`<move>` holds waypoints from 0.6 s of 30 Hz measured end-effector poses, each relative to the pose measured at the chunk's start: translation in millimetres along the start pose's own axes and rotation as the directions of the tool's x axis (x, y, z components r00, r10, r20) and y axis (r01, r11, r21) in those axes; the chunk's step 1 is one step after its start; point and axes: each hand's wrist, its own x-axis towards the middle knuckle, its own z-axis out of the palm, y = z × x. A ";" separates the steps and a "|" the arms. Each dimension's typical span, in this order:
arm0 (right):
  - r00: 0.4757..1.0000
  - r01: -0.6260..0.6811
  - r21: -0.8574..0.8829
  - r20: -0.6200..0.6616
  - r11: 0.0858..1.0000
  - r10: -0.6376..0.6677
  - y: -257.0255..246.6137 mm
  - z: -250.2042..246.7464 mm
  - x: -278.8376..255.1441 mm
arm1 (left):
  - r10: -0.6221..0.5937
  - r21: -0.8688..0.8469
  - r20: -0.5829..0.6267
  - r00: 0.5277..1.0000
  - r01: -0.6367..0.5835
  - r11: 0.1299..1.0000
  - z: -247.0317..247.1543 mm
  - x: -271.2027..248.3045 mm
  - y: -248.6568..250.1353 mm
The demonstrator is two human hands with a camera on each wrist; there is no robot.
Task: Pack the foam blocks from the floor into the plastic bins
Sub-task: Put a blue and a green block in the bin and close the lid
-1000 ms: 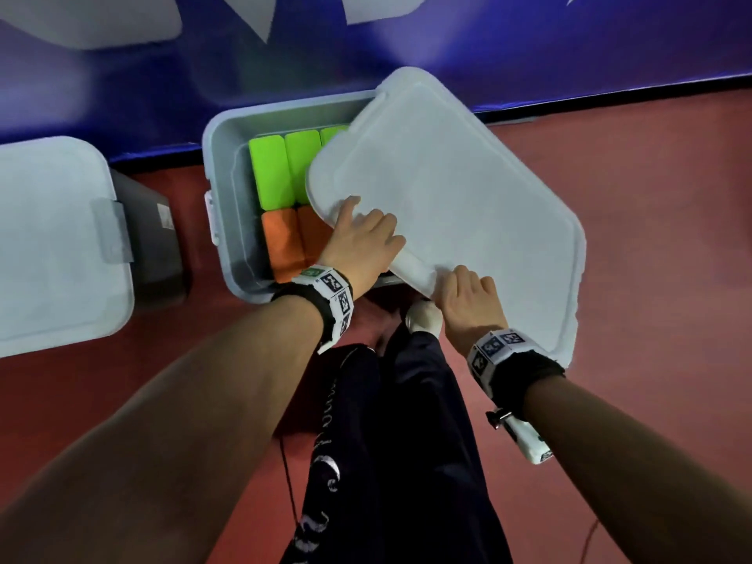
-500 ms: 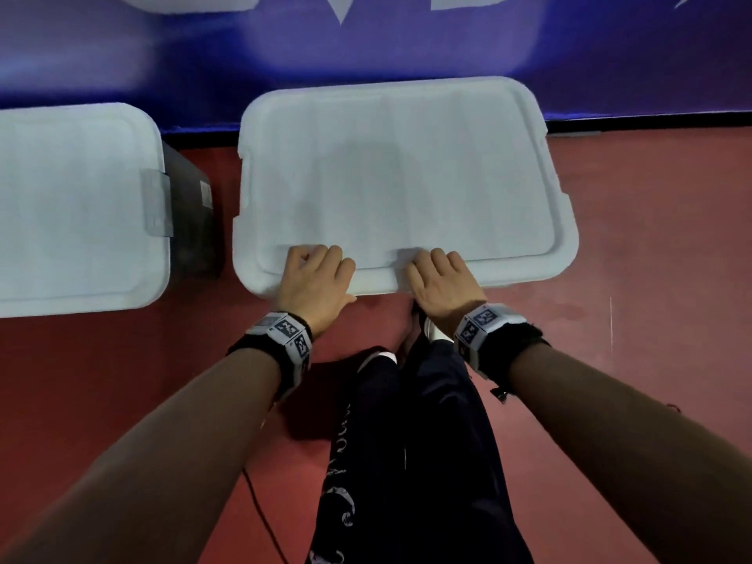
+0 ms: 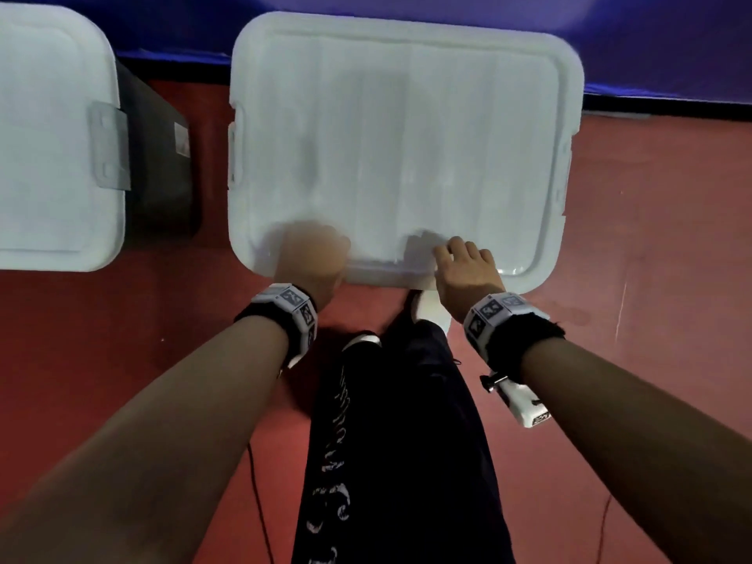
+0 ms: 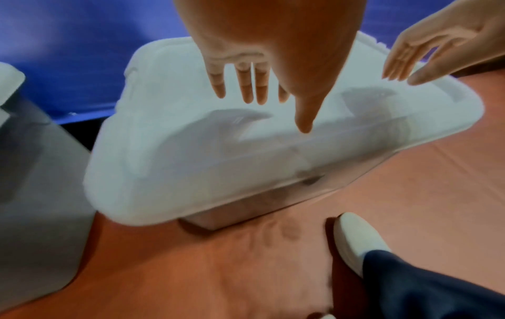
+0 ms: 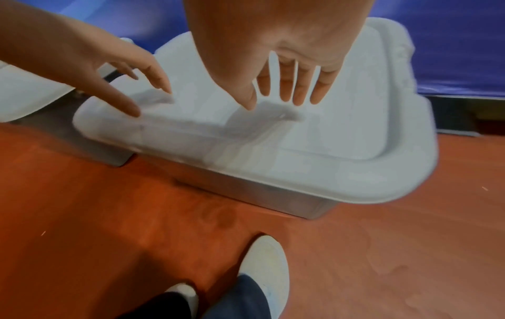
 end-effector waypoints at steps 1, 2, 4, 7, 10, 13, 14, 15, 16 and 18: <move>0.997 -0.057 0.018 0.060 0.998 0.056 9.7 -3.3 0.3 | -0.014 -0.039 0.038 0.999 0.016 0.999 -3.8 5.4 2.8; 0.988 -0.129 0.044 0.087 0.991 0.125 22.4 -7.7 1.7 | -0.013 -0.082 0.047 0.999 0.017 0.997 -8.8 14.5 7.6; 0.957 -0.290 0.119 0.048 0.950 0.286 45.3 -13.3 5.2 | 0.001 -0.159 0.068 0.998 0.010 0.987 -22.4 33.2 19.7; 0.846 -0.519 0.231 0.001 0.823 0.533 86.2 -20.3 16.2 | 0.021 -0.181 0.122 0.992 0.001 0.983 -39.2 70.0 44.4; 0.705 -0.688 0.352 0.116 0.635 0.700 125.2 -22.9 29.3 | 0.047 -0.185 0.111 0.993 -0.026 0.982 -47.0 106.8 67.9; 0.645 -0.733 0.441 0.205 0.519 0.736 162.3 -14.5 44.0 | 0.053 -0.149 0.135 0.989 -0.033 0.988 -53.1 145.4 94.7; 0.653 -0.730 0.452 0.243 0.512 0.717 170.4 -12.6 46.3 | 0.057 -0.135 0.149 0.987 -0.036 0.990 -56.1 155.9 101.6; 0.667 -0.724 0.469 0.287 0.506 0.688 178.5 -10.8 48.1 | 0.060 -0.129 0.161 0.985 -0.040 0.991 -58.7 166.4 107.0; 0.679 -0.714 0.506 0.336 0.484 0.652 186.0 -9.3 48.3 | 0.062 -0.135 0.179 0.982 -0.038 0.990 -60.1 176.7 111.4; 0.691 -0.699 0.604 0.433 0.384 0.578 192.8 -8.1 44.8 | 0.052 -0.160 0.231 0.972 -0.015 0.987 -58.7 190.4 115.2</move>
